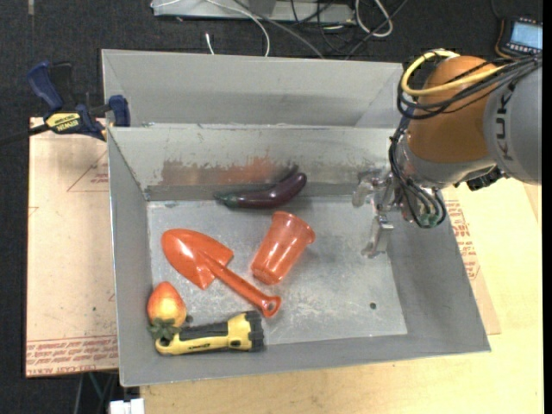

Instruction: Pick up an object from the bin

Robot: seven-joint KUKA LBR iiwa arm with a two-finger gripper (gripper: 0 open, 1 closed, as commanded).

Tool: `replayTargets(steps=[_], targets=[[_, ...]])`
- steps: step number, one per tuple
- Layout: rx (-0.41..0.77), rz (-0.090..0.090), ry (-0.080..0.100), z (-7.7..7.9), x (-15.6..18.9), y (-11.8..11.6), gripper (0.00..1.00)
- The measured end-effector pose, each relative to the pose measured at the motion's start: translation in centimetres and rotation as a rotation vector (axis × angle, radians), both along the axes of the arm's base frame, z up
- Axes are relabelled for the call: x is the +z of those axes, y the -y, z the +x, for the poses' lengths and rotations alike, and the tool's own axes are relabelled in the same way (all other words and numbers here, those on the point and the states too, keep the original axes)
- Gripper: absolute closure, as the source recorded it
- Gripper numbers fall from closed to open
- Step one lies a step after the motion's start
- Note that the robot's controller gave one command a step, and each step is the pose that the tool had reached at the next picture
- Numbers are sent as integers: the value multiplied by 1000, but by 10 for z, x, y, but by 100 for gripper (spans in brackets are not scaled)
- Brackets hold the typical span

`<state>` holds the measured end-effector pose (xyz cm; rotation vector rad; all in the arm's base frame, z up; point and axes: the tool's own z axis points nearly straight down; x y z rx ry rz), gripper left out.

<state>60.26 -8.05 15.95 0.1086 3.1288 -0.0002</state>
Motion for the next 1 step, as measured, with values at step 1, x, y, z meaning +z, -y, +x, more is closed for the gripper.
replayTargets(steps=[1], targets=[[323,-1,1,-38,-21,-46,0]])
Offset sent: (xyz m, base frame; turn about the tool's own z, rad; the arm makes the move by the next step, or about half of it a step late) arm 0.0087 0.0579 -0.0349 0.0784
